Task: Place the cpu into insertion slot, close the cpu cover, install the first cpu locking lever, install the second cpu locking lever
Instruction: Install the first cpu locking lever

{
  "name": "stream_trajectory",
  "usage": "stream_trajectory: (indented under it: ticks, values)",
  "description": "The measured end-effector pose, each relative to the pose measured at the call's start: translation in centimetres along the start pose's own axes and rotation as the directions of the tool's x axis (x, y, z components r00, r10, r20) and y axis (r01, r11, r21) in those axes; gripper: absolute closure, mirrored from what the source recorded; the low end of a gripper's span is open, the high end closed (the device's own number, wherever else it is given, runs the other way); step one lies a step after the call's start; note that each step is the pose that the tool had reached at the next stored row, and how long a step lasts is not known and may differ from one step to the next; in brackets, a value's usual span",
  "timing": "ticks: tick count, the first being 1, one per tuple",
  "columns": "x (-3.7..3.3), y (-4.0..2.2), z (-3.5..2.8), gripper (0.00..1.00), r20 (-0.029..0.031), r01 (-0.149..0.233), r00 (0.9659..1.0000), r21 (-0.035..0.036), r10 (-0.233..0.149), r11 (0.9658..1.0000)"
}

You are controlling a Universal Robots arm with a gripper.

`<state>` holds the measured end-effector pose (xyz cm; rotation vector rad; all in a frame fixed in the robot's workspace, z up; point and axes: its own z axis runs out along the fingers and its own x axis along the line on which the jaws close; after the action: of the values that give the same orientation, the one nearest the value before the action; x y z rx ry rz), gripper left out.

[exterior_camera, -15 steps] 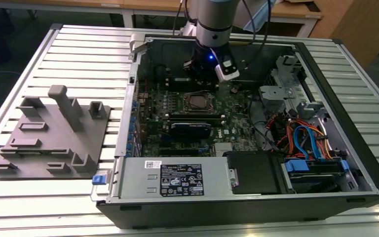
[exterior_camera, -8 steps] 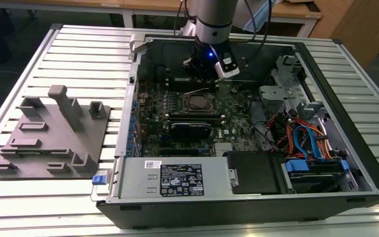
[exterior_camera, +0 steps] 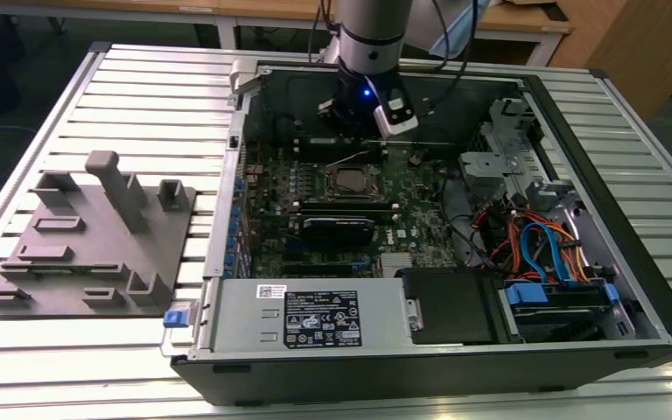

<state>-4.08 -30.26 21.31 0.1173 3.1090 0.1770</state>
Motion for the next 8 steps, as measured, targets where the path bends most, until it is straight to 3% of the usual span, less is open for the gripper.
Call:
stream_trajectory:
  ticks: [8]
  values:
    - [1.0, -0.01, -0.61, 0.9, 0.0011, 0.0, 1.0, -0.0105, 0.0, 0.9999]
